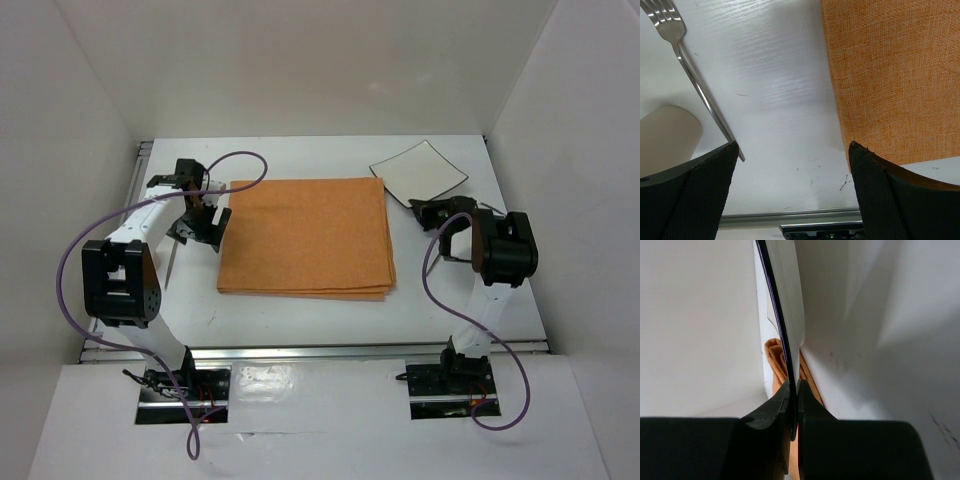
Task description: Set the dinner table for one person
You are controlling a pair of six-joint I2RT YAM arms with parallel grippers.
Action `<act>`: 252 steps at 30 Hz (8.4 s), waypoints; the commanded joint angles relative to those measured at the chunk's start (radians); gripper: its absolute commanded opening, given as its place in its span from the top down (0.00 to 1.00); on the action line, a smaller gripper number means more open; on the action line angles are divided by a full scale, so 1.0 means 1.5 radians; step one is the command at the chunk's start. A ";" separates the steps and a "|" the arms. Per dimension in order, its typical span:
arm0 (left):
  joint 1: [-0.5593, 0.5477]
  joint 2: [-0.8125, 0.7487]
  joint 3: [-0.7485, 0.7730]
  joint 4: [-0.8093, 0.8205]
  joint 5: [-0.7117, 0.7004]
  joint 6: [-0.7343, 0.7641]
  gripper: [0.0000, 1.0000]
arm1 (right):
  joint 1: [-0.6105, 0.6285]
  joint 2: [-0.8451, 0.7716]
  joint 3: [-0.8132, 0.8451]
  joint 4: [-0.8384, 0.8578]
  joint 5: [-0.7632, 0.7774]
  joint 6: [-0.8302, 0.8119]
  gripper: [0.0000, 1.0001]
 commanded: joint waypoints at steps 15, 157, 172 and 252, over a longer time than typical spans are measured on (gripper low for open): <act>0.008 -0.032 0.007 -0.005 0.017 0.007 0.04 | 0.007 -0.111 0.085 0.140 -0.014 -0.053 1.00; 0.079 -0.127 0.029 -0.011 0.027 0.038 0.04 | 0.318 -0.127 0.125 -0.740 -0.272 -0.441 0.11; 0.286 -0.163 0.070 0.012 -0.130 0.146 0.02 | 0.318 -0.306 0.171 -1.042 -0.145 -0.576 0.00; -0.251 -0.056 0.313 -0.113 0.189 0.042 0.67 | 0.680 -0.260 0.417 -0.765 0.364 -0.549 1.00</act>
